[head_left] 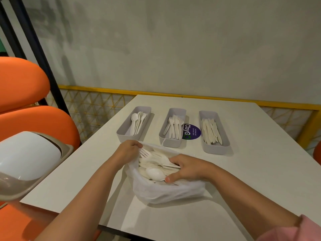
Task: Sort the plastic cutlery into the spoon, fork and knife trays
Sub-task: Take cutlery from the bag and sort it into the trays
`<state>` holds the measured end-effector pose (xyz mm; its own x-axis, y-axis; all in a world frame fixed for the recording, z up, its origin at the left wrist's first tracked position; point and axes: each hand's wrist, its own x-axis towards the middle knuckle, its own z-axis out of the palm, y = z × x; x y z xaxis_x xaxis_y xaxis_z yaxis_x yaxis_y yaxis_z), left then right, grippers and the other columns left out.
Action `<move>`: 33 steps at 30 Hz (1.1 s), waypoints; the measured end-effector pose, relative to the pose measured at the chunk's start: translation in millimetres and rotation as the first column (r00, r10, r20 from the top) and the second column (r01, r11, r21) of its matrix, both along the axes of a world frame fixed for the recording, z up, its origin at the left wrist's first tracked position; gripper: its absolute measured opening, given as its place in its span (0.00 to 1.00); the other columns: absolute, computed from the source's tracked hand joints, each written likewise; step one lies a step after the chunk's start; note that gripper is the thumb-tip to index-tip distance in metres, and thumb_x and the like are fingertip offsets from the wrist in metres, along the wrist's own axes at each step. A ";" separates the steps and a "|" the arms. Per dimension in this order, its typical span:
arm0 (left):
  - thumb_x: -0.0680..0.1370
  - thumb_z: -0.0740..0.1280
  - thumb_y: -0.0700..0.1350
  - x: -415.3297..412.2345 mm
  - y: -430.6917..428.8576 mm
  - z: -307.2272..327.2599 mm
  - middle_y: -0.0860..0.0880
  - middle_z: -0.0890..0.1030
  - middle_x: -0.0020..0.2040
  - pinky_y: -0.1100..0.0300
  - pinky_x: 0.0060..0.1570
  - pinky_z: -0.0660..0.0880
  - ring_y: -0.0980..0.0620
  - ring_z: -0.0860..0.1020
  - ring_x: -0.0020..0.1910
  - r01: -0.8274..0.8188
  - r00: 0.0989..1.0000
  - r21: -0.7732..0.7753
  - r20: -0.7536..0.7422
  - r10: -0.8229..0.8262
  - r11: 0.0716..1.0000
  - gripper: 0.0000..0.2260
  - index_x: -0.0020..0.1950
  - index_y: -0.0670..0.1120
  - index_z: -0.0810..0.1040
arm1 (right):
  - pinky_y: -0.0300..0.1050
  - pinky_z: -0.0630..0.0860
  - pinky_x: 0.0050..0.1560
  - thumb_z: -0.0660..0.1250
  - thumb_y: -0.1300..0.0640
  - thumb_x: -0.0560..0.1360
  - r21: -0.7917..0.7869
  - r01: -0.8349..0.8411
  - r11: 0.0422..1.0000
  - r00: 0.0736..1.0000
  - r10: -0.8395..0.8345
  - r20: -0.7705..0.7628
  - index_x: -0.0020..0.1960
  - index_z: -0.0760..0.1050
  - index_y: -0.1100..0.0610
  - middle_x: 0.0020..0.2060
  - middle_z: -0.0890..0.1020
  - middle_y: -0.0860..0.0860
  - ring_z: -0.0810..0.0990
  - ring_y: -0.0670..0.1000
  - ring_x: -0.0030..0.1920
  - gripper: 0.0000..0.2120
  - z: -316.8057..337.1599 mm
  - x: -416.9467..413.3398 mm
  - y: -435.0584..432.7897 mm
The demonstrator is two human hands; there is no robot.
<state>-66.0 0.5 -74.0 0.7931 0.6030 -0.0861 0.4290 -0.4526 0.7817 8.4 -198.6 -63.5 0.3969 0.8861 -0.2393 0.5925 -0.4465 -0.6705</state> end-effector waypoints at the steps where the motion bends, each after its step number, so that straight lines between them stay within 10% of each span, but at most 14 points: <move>1: 0.77 0.52 0.32 0.0 1.5 -0.3 0.45 0.75 0.64 0.59 0.62 0.65 0.47 0.71 0.64 0.000 1.000 -0.014 -0.001 0.000 1.000 0.18 0.57 0.41 0.79 | 0.41 0.62 0.38 0.71 0.51 0.72 0.002 0.009 1.000 1.000 -0.009 -0.005 0.47 0.74 0.61 0.37 0.71 0.48 0.68 0.45 0.37 0.14 -0.9 0.6 -0.5; 4: 0.77 0.53 0.33 -0.5 5.3 -0.8 0.45 0.76 0.62 0.60 0.58 0.67 0.48 0.72 0.59 -0.002 1.000 -0.045 -0.003 0.002 0.999 0.17 0.52 0.44 0.80 | 0.35 0.64 0.36 0.65 0.47 0.76 0.055 0.057 0.997 0.998 -0.059 0.032 0.41 0.70 0.56 0.35 0.71 0.46 0.69 0.45 0.36 0.12 -4.7 0.6 -3.3; 9: 0.78 0.51 0.33 -1.8 4.7 4.7 0.48 0.74 0.55 0.61 0.52 0.67 0.49 0.70 0.54 -0.006 1.000 -0.056 0.004 0.006 0.998 0.19 0.56 0.40 0.80 | 0.49 0.70 0.63 0.59 0.49 0.79 0.067 0.057 0.996 0.997 -0.061 0.057 0.64 0.69 0.57 0.59 0.77 0.51 0.75 0.52 0.59 0.17 -1.6 0.5 -9.5; 16: 0.78 0.52 0.34 -3.6 1.7 9.8 0.45 0.75 0.54 0.61 0.37 0.70 0.46 0.72 0.51 0.000 1.000 -0.086 0.005 0.000 0.996 0.17 0.54 0.42 0.79 | 0.39 0.68 0.42 0.58 0.53 0.80 0.124 0.067 0.990 0.991 -0.081 0.109 0.49 0.65 0.56 0.41 0.73 0.48 0.68 0.44 0.39 0.06 2.3 -2.6 -14.5; 21: 0.77 0.53 0.35 -7.1 9.2 11.7 0.43 0.78 0.52 0.59 0.36 0.72 0.44 0.75 0.48 0.030 0.999 -0.080 -0.042 -0.033 0.996 0.16 0.51 0.43 0.80 | 0.32 0.71 0.57 0.57 0.56 0.81 0.313 0.123 0.942 0.992 -0.118 -0.035 0.67 0.63 0.55 0.61 0.75 0.50 0.74 0.47 0.59 0.16 13.1 -2.8 -23.2; 29: 0.78 0.54 0.35 -8.0 -2.3 31.7 0.46 0.71 0.51 0.65 0.38 0.65 0.54 0.69 0.39 0.066 0.995 0.105 0.061 -0.072 0.992 0.14 0.45 0.44 0.78 | 0.15 0.62 0.49 0.54 0.56 0.81 0.471 0.220 0.854 0.975 -0.213 -0.069 0.65 0.58 0.39 0.58 0.76 0.42 0.67 0.28 0.56 0.17 37.3 -9.6 -14.0; 33: 0.78 0.54 0.35 -7.5 -16.0 49.6 0.49 0.69 0.49 0.61 0.39 0.65 0.53 0.70 0.41 0.019 0.977 0.169 0.205 -0.054 0.985 0.13 0.47 0.44 0.78 | 0.27 0.66 0.51 0.53 0.56 0.81 0.524 0.264 0.810 0.963 -0.256 -0.089 0.64 0.59 0.41 0.51 0.80 0.42 0.71 0.32 0.55 0.14 45.4 -9.8 -6.5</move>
<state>-73.5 -15.5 -24.4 0.8049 0.5650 0.1814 0.2458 -0.5957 0.7647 -1.4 -205.1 -18.1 0.6307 0.7422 0.2266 0.4942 -0.1590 -0.8547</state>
